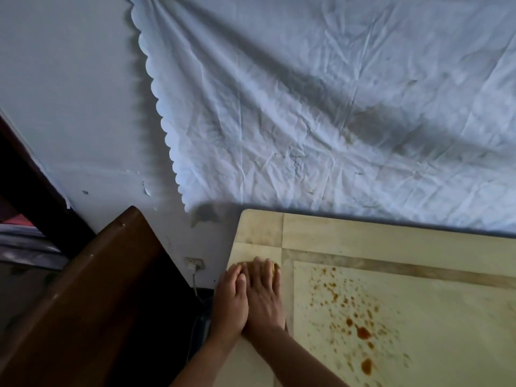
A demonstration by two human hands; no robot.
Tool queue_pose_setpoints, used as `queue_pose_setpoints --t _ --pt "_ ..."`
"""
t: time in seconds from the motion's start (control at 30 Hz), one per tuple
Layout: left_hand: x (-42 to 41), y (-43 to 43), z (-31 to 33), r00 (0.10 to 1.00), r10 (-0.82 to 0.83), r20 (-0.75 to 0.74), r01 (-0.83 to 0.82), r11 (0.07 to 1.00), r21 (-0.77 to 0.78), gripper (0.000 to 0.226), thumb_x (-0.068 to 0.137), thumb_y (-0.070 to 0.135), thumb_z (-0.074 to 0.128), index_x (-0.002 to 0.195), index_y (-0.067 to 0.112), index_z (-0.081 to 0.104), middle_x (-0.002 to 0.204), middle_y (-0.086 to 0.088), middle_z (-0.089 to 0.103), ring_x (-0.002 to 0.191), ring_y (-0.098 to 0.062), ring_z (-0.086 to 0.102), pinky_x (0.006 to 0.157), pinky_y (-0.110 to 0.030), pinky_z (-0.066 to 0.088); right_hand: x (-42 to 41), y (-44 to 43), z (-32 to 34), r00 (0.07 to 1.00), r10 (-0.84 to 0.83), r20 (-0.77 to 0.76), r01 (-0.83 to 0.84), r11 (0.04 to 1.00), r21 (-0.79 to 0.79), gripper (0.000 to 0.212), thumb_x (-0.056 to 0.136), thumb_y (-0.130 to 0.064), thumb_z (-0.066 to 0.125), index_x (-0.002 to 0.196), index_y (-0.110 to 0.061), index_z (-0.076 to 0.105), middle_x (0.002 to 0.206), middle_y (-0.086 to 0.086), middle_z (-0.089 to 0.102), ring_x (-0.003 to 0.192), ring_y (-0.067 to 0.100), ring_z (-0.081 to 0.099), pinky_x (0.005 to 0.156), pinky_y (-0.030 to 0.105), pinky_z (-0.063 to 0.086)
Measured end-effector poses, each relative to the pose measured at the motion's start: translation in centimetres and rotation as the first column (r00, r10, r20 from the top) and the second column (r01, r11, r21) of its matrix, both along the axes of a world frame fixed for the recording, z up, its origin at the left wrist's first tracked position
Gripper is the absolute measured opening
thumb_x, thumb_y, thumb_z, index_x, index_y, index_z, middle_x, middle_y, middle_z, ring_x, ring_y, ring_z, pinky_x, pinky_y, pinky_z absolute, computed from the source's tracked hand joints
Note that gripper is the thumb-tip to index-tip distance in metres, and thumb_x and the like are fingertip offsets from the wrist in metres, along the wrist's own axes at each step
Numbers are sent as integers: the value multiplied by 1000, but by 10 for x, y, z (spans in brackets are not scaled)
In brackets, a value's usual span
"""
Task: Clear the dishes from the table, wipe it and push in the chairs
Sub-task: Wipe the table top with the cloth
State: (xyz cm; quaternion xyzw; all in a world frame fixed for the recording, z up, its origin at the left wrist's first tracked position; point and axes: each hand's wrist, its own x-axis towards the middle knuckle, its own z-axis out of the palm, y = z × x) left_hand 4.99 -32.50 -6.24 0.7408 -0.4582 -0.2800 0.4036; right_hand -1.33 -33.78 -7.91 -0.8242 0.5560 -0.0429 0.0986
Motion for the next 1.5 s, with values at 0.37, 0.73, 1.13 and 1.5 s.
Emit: queue_pose_setpoints --t 0.37,0.73,1.13,1.5 --pt "-2 -79 -6 977 -48 209 40 998 43 64 85 49 19 123 12 55 126 -12 55 120 -29 49 101 -39 38 -16 -139 11 998 -51 -43 51 999 -6 74 93 -36 40 153 -13 4 161 11 -2 146 35 -13 117 52 -9" --pt "0 -78 -5 989 -46 141 39 998 46 47 98 34 26 136 16 48 149 1 39 141 -15 26 112 -28 20 -227 -158 14 805 -594 -10 594 804 22 59 96 -31 26 152 -28 10 162 -3 1 148 27 -5 117 53 -4" --pt "24 -57 2 997 -8 -83 12 999 47 40 101 23 33 134 9 50 142 -10 47 133 -21 41 110 -28 27 10 -36 17 997 -62 -37 62 998 -14 88 88 -39 50 152 -14 -6 158 16 1 144 40 -9 113 58 -8" --pt "13 17 -5 998 -65 -25 65 998 -6 41 100 20 33 137 6 46 145 -7 43 136 -19 37 111 -29 25 -195 -38 6 944 -305 -128 309 951 10 73 90 -34 44 152 -31 7 162 -2 -7 146 34 -12 112 63 -5"
